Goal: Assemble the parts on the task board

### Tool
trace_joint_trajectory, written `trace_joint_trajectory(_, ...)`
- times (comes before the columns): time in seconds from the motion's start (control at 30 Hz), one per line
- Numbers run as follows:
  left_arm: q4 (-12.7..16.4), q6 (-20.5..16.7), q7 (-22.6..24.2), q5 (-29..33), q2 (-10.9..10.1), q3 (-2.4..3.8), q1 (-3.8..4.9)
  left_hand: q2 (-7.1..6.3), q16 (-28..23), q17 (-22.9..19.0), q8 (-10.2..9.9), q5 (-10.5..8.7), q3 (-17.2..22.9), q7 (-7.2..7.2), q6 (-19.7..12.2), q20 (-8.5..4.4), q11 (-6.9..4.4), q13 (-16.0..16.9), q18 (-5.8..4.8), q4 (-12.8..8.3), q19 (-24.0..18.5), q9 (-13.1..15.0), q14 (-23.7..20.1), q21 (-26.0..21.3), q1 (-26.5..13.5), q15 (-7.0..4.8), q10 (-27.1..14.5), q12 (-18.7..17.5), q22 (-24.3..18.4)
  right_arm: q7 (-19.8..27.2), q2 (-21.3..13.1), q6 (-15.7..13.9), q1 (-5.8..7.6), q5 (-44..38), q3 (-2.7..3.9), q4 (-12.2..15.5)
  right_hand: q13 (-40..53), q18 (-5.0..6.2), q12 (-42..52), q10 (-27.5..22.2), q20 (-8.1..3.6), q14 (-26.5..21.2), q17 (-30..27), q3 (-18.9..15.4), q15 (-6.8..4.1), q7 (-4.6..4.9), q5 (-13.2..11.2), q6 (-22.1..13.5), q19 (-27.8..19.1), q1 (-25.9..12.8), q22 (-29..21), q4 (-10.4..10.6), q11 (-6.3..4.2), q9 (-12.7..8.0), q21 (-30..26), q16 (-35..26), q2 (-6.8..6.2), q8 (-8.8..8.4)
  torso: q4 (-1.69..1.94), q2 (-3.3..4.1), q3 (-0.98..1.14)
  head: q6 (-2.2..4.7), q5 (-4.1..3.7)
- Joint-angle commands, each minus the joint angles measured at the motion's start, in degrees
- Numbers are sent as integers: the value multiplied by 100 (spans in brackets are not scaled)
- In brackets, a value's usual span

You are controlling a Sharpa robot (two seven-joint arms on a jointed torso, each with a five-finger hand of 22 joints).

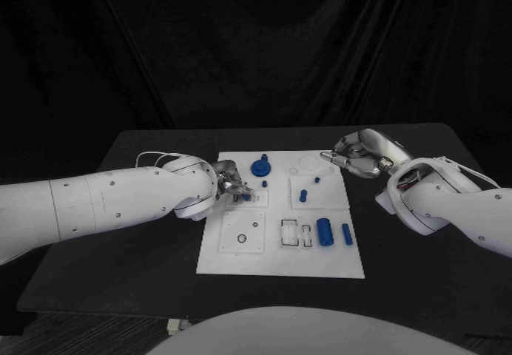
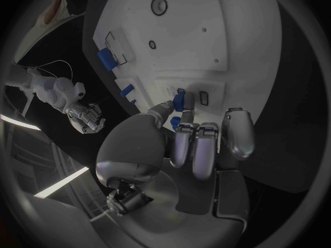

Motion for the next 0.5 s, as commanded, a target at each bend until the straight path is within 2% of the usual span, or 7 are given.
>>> trace_joint_trajectory(0.03, -5, 84, 49, 78, 23, -21, -46, -73, -74, 1214, -101, -25, 152, -66, -14, -31, -34, 766, -228, 91, 36, -167, 368, -88, 5, -47, 64, -88, 238, -68, -2, -30, -17, -34, 4, 4, 1553, 12, 95, 597, 24, 621, 1536, -129, 12, -20, 100, -81, -8, 153, 974, -20, -1, 39, -49, 142, -18, 23, -2, 2, -2, -1, -4)
trace_joint_trajectory(0.5, -40, 129, 68, 144, 67, -21, -66, -75, -82, 1177, -100, -34, 154, -68, -16, -32, -36, 716, -223, 92, 23, -164, 347, -104, 16, -48, 24, -116, 226, -80, 0, -23, -18, -34, 4, 7, 1553, 16, 95, 597, 24, 621, 1536, -126, 12, -19, 106, -86, -14, 164, 969, -19, -1, 38, -68, 142, -17, 20, 2, 0, 2, -1, -8)
